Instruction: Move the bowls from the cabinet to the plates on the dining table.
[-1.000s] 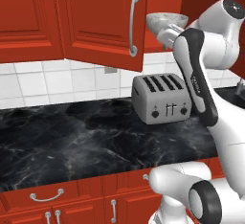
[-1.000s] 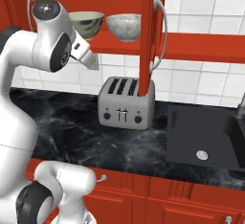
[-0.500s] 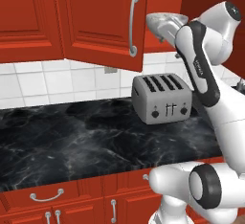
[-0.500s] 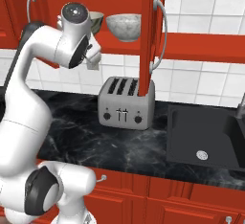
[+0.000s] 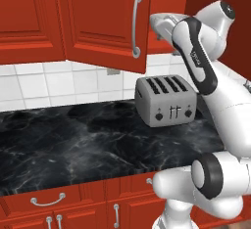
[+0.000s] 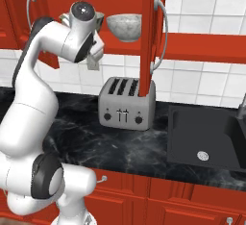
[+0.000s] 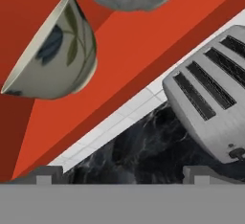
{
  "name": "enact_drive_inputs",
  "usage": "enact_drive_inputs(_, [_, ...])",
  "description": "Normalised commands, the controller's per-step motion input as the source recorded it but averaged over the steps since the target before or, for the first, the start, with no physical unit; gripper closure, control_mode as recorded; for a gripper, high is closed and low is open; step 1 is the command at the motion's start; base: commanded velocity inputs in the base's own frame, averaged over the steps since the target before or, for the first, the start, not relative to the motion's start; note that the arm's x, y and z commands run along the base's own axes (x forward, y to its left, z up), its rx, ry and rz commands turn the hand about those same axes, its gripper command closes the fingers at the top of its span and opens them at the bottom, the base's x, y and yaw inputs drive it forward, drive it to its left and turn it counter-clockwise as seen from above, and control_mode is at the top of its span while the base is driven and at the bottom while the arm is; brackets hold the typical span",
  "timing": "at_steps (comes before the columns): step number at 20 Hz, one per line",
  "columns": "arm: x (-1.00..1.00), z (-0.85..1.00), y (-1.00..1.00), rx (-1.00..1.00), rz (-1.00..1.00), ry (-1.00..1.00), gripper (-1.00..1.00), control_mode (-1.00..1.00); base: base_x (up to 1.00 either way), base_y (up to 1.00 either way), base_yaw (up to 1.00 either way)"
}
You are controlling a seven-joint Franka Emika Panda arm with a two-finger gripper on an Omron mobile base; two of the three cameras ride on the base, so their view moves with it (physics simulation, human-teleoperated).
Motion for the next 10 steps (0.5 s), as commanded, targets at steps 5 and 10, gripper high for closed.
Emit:
enact_drive_inputs(5, [0.03, 0.0, 0.33, 0.04, 0.15, 0.0, -1.0, -1.0, 0.0, 0.0, 0.0])
enact_drive_inputs(10, [0.18, 0.0, 0.2, 0.04, 0.15, 0.0, -1.0, -1.0, 0.0, 0.0, 0.0])
